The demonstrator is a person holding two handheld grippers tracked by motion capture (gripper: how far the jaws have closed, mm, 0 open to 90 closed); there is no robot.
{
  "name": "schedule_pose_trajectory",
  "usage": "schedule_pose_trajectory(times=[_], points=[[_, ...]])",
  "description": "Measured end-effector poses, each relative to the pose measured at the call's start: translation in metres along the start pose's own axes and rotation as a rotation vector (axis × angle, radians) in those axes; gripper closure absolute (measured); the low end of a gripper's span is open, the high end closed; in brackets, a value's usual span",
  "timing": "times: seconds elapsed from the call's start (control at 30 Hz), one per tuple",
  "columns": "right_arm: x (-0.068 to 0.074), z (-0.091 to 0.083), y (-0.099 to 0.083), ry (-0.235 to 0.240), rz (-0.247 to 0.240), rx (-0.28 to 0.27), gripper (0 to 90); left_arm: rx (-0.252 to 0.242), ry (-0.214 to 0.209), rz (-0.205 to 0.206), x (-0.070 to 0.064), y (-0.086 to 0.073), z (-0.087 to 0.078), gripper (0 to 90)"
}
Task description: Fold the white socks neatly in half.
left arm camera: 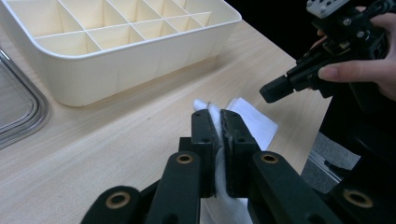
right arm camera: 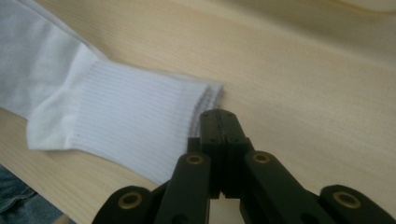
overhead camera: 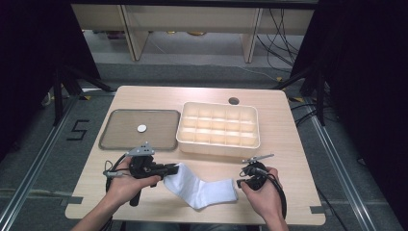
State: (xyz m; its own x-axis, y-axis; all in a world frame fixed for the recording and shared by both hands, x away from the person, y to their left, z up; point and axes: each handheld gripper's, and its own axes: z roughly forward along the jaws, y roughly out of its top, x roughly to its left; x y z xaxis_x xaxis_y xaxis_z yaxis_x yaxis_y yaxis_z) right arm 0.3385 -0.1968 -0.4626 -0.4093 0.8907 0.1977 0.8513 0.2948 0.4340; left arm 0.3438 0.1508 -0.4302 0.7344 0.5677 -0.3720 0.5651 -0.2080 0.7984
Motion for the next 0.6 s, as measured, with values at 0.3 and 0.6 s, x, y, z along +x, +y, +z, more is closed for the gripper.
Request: schedule_pose_trajectory(times=[0.3,0.6], points=[[0.008,0.013,-0.006,-0.011,0.024,0.044,90.0,0.014,0.01,-0.011,0.002,-0.001,0.006,84.3],[0.015,0.021,-0.005,-0.066,0.041,0.092,90.0,0.028,0.008,-0.016,-0.001,0.0,0.014,84.3]])
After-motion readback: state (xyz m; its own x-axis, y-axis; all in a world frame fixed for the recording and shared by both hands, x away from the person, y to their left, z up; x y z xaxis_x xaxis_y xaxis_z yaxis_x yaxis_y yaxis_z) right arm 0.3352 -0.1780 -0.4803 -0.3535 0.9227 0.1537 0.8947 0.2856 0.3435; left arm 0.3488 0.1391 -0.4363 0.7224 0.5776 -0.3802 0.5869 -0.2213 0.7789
